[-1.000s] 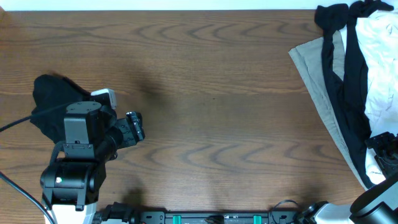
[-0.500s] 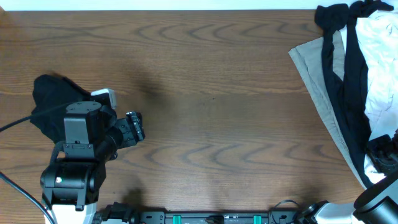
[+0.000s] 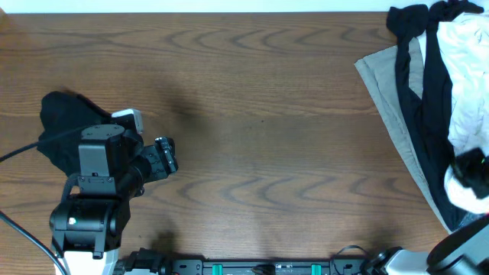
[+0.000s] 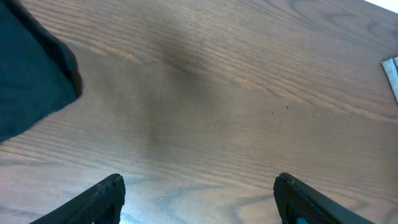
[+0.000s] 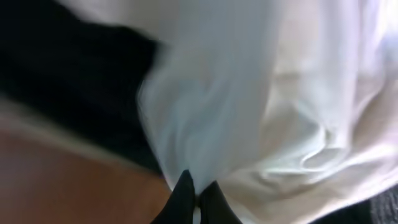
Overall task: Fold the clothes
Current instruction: 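Reach the right gripper into the clothes pile and grasp the white t-shirt, then pull the white t-shirt leftward onto the table with the right gripper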
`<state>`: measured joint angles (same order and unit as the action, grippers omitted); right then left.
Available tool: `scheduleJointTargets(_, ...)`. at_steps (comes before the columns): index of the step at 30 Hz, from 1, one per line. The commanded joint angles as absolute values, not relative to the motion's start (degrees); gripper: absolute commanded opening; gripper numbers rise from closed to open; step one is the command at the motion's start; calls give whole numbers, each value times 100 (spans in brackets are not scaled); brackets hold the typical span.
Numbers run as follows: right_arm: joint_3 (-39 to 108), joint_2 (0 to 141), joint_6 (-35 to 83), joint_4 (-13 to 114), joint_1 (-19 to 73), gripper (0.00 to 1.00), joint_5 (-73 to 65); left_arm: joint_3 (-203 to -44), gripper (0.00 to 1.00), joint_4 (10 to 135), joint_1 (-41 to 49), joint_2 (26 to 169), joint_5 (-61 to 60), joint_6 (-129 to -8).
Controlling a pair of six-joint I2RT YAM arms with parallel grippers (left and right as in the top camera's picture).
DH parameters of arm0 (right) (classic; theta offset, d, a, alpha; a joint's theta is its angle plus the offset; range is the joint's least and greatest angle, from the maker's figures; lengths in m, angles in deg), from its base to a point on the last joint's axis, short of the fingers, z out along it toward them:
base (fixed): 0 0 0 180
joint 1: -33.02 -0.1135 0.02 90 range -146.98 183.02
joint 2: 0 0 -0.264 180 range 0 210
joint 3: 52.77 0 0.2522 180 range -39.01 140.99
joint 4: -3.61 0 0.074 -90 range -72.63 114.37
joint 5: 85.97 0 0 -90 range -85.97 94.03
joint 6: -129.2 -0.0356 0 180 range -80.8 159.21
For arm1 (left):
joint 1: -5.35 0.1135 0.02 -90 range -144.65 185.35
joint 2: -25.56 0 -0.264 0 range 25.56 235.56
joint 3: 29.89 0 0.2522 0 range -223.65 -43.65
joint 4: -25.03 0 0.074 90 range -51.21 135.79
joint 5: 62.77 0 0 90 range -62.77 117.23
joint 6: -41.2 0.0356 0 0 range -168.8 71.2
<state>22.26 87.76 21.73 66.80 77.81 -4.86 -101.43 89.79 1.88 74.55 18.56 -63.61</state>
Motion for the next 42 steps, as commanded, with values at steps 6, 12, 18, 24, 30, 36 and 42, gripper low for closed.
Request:
scheduleJointTargets(6, 3064, 7450, 2667, 7058, 6238, 1, -1129, -10218, 79, 8982, 217, 7453, 1819, -6372)
scheduleJointTargets(12, 3059, 7155, 2663, 7219, 4415, 2, -1126, -10215, 79, 8984, 217, 7453, 1821, -6372)
scheduleJointTargets(18, 3046, 7382, 2658, 7125, 2789, 2, -1026, -10215, 79, 9025, 217, 7453, 1821, -6372)
scheduleJointTargets(24, 3046, 7795, 2663, 6935, 1506, 3, -949, -10211, 79, 9126, 217, 7455, 1821, -6372)
scheduleJointTargets(30, 3046, 8370, 2663, 6605, 396, 2, -949, -10211, 79, 9148, 217, 7453, 1821, -6372)
scheduleJointTargets(36, 3046, 9054, 2639, 5589, -509, 3, -947, -10211, 79, 9150, 217, 7453, 1821, -6372)
scheduleJointTargets(42, 3046, 9631, 2560, 3672, -942, 20, -379, -10211, 79, 9150, 217, 7455, 1819, -6374)
